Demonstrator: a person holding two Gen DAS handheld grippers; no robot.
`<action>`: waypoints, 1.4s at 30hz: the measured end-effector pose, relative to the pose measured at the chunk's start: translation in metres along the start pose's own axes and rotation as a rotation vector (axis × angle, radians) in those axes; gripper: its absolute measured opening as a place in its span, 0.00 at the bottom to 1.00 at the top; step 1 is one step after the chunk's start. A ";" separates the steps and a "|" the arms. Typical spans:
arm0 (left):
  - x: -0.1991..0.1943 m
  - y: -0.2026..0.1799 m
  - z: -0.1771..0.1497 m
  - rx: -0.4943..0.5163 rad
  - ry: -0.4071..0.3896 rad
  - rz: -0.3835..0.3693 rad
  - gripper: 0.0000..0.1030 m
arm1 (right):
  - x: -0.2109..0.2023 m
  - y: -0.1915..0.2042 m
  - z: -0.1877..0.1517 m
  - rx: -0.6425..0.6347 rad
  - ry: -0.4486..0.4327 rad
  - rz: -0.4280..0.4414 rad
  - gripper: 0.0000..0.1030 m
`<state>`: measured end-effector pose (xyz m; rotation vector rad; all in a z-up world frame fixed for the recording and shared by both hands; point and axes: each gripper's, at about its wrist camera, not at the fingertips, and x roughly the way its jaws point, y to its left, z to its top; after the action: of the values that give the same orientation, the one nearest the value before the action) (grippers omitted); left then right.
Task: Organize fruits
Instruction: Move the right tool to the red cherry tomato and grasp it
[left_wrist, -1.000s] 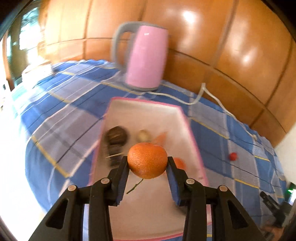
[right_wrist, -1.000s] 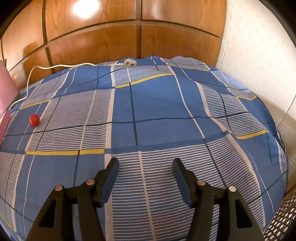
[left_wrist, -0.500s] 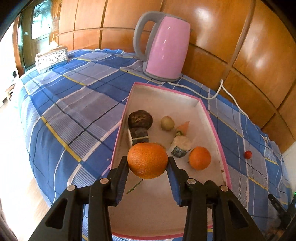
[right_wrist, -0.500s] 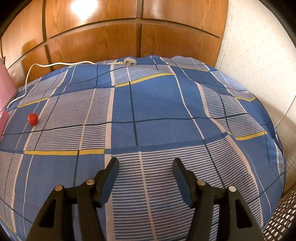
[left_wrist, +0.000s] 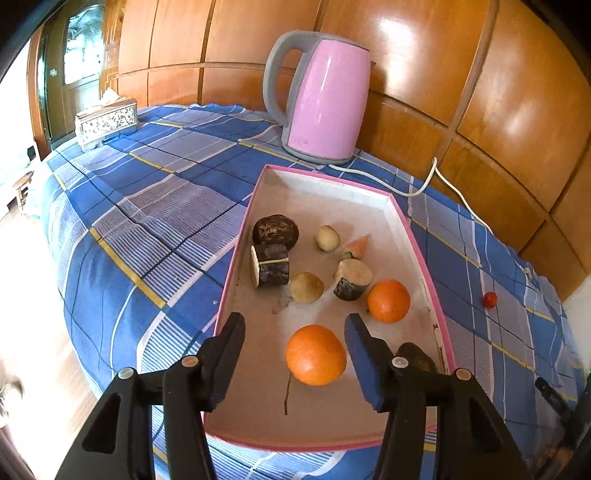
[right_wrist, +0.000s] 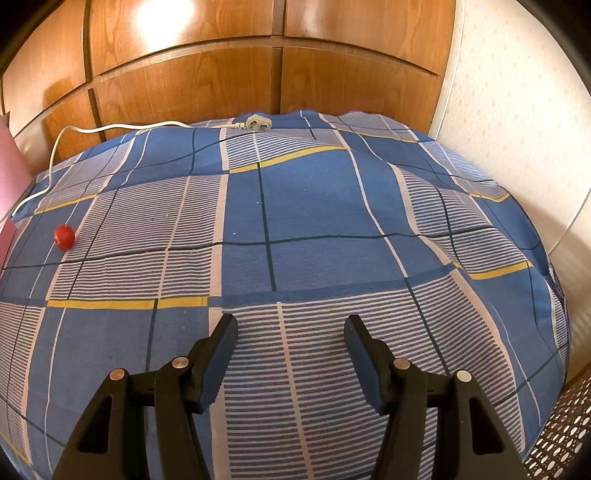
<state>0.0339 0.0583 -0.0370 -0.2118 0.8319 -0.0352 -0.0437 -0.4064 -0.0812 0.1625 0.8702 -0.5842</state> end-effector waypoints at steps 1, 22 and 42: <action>-0.001 0.000 -0.001 0.001 0.001 0.000 0.56 | 0.000 0.000 0.000 -0.001 0.001 0.000 0.59; -0.009 0.000 -0.006 0.023 -0.018 0.012 0.61 | -0.004 0.045 0.013 -0.096 0.002 0.104 0.59; -0.006 0.011 -0.010 0.000 -0.004 0.017 0.61 | 0.003 0.150 0.061 -0.199 0.057 0.414 0.59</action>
<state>0.0221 0.0677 -0.0414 -0.2051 0.8297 -0.0186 0.0807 -0.3047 -0.0589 0.1724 0.9130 -0.1061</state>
